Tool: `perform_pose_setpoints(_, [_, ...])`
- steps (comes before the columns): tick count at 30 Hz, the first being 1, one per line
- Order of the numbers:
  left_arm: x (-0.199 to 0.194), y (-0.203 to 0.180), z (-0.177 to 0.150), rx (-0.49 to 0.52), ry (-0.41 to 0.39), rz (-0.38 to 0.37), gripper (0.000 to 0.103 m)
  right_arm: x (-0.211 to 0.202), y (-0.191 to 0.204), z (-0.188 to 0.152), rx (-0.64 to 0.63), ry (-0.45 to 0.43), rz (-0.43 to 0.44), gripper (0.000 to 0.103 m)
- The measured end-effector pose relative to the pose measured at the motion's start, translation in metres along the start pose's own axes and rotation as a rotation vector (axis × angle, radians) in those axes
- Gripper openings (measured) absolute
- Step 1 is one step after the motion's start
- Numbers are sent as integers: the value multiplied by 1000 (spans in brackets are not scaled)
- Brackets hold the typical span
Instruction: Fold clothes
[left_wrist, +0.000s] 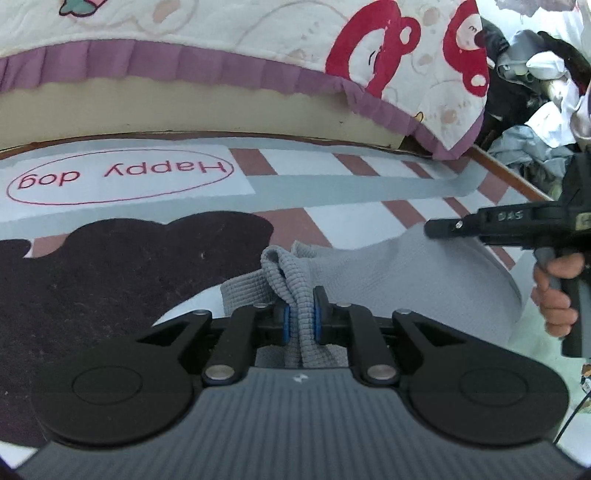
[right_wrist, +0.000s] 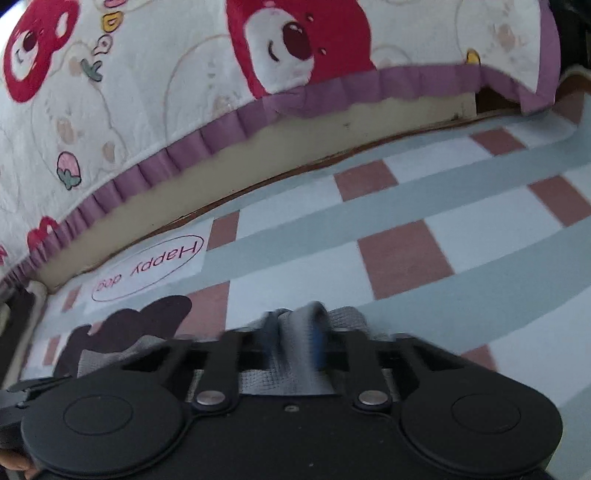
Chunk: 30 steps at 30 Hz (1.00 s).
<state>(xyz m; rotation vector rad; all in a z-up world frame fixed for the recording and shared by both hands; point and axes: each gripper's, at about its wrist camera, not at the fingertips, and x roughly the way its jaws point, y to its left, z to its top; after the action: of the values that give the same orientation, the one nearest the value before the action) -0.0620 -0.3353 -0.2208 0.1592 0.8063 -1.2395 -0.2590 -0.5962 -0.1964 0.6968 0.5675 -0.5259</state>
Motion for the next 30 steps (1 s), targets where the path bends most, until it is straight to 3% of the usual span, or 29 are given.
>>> perform_pose_setpoints(4, [1, -10, 3, 43, -1, 28, 7, -17, -39, -11, 318, -98, 136, 9])
perform_pose_setpoints(6, [-3, -10, 5, 34, -9, 17, 7, -20, -54, -17, 439, -120, 163, 8])
perform_pose_setpoints(11, [0, 5, 5, -64, 34, -19, 7, -9, -58, -17, 497, -90, 135, 7])
perform_pose_setpoints(14, [3, 6, 4, -77, 50, -18, 7, -17, -56, -12, 458, -118, 69, 1])
perform_pose_setpoints(17, [5, 8, 4, -83, 70, -10, 7, -34, -54, -3, 373, -168, -12, 2])
perform_pose_setpoints(20, [5, 8, 4, -77, 77, -11, 7, -59, -45, 4, 330, -200, 6, 3])
perform_pose_setpoints(23, [6, 7, 4, -72, 81, -4, 7, -73, -12, 6, 166, -215, 2, 10])
perform_pose_setpoints(25, [6, 7, 4, -72, 82, -3, 7, -74, 5, 4, 77, -213, 2, 16])
perform_pose_setpoints(27, [5, 7, 4, -74, 83, -3, 7, -64, 16, -2, 9, -176, -34, 47])
perform_pose_setpoints(28, [5, 7, 4, -76, 83, -4, 7, -57, 21, -5, -22, -153, -63, 51])
perform_pose_setpoints(30, [5, 8, 4, -83, 86, -8, 7, -45, 25, -11, -73, -107, -125, 52])
